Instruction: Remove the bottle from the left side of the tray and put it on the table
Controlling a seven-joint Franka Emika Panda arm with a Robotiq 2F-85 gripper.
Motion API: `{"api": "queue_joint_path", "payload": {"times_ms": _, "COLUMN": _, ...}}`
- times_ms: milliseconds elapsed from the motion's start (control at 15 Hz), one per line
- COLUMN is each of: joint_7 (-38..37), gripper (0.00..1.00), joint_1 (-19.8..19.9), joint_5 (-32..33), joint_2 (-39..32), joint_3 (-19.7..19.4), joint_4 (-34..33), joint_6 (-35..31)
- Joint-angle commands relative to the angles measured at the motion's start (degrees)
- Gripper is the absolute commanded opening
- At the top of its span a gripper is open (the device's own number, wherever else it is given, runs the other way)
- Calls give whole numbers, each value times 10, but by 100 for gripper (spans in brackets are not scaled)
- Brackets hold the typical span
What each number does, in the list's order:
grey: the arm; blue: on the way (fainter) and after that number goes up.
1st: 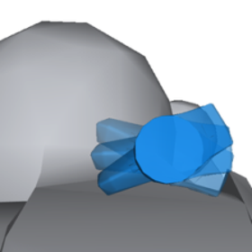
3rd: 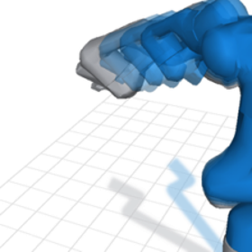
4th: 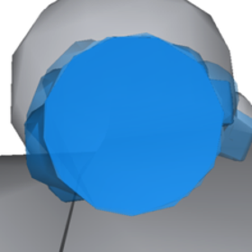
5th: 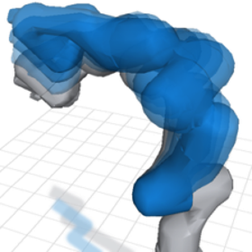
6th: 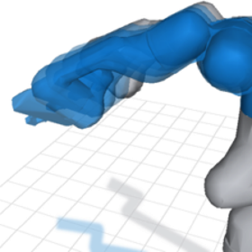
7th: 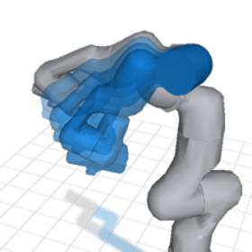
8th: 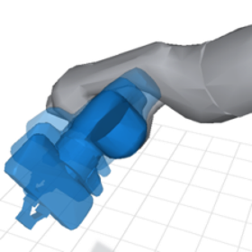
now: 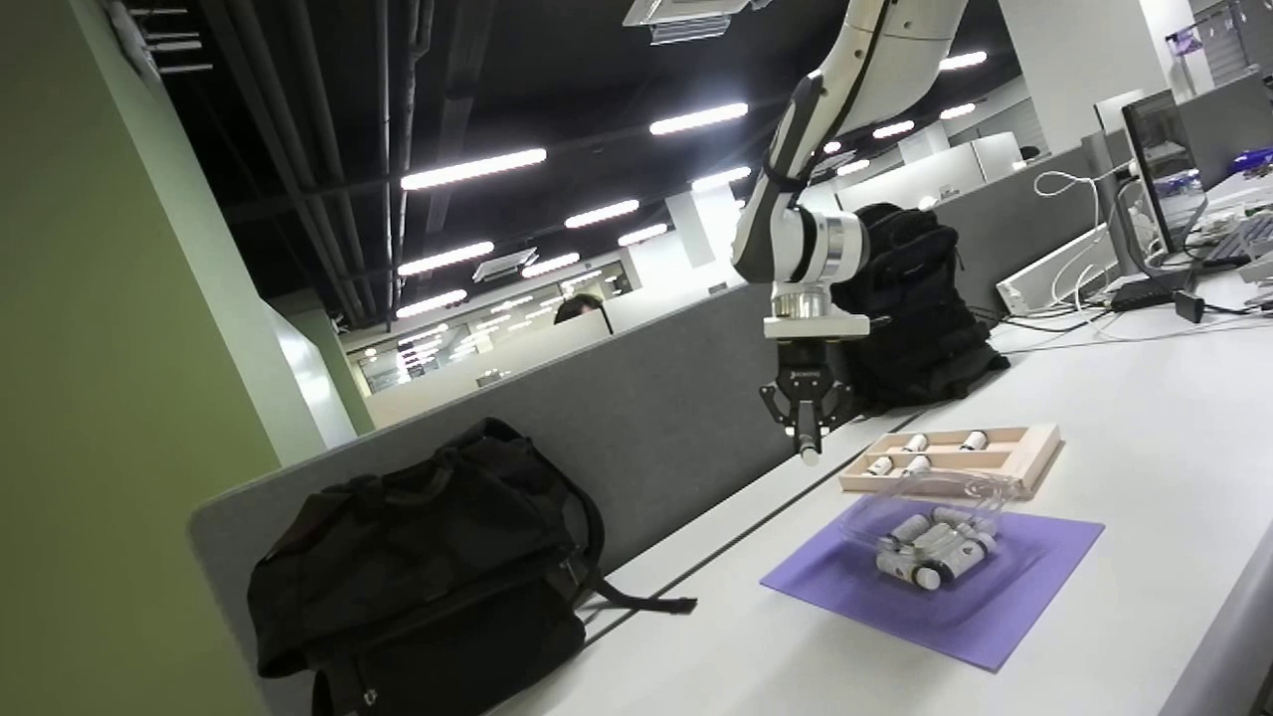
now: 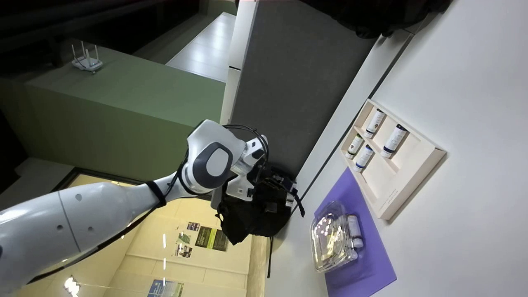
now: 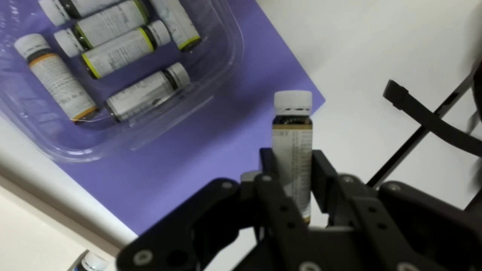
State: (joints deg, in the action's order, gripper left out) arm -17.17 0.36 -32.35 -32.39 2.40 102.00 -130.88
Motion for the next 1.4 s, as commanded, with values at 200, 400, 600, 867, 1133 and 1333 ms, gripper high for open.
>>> {"api": "queue_joint_path", "payload": {"times_ms": 200, "joint_7": -113, "gripper": 11, "joint_1": -12, "joint_5": 24, "joint_2": -145, "joint_3": -19, "joint_4": -150, "joint_6": 17}}
{"api": "queue_joint_path", "payload": {"times_ms": 400, "joint_7": -169, "gripper": 11, "joint_1": -14, "joint_5": 43, "joint_2": -176, "joint_3": -37, "joint_4": -160, "joint_6": 37}}
{"api": "queue_joint_path", "payload": {"times_ms": 600, "joint_7": -224, "gripper": 11, "joint_1": -10, "joint_5": 62, "joint_2": -190, "joint_3": -51, "joint_4": -173, "joint_6": 107}}
{"api": "queue_joint_path", "payload": {"times_ms": 867, "joint_7": -253, "gripper": 11, "joint_1": 0, "joint_5": 66, "joint_2": -191, "joint_3": -51, "joint_4": -194, "joint_6": 173}}
{"api": "queue_joint_path", "payload": {"times_ms": 1133, "joint_7": -268, "gripper": 73, "joint_1": 3, "joint_5": 65, "joint_2": -191, "joint_3": -51, "joint_4": -215, "joint_6": 204}}
{"api": "queue_joint_path", "payload": {"times_ms": 1333, "joint_7": -272, "gripper": 91, "joint_1": 4, "joint_5": 65, "joint_2": -187, "joint_3": -50, "joint_4": -222, "joint_6": 216}}
